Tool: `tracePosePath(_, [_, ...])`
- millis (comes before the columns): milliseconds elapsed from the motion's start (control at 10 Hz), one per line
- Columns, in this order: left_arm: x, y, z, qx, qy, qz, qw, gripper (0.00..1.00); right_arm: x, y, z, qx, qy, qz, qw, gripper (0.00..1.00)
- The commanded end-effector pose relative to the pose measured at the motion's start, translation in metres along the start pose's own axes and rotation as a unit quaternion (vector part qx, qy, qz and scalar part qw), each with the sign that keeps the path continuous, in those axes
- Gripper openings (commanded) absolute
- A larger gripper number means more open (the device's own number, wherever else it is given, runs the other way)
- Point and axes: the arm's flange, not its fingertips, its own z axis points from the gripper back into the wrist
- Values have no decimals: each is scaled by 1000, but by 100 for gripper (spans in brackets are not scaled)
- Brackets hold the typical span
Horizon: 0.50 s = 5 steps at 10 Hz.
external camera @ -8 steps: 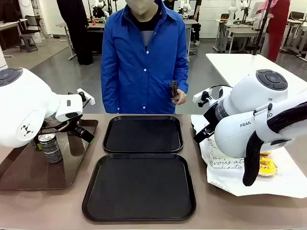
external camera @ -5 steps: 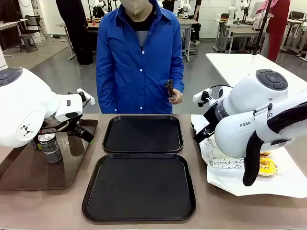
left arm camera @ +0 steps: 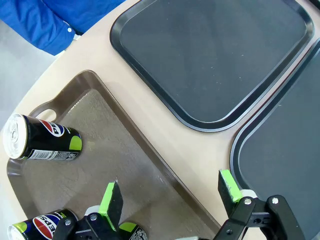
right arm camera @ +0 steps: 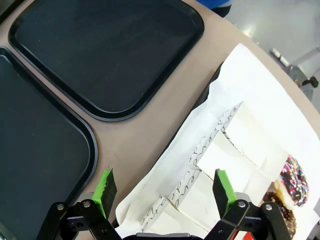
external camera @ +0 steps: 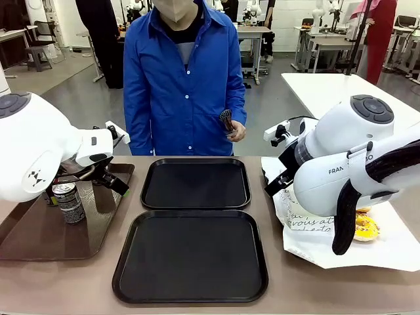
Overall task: Set up donuts and drinks on trays.
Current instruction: Pick up one Pepsi coke and place it on the Flat Tray.
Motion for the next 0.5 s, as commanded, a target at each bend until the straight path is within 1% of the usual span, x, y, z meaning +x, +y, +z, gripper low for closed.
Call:
tracePosePath(0, [0,0,0,0,0,0,1000,100,0,0,0,0,0,0,1000,100])
tracePosePath(300, [0,0,0,0,0,0,1000,100,0,0,0,0,0,0,1000,100])
tracePosePath(400, [-27,-19,35,42,17,-30,998,100,-22,12,27,-57,12,45,997,100])
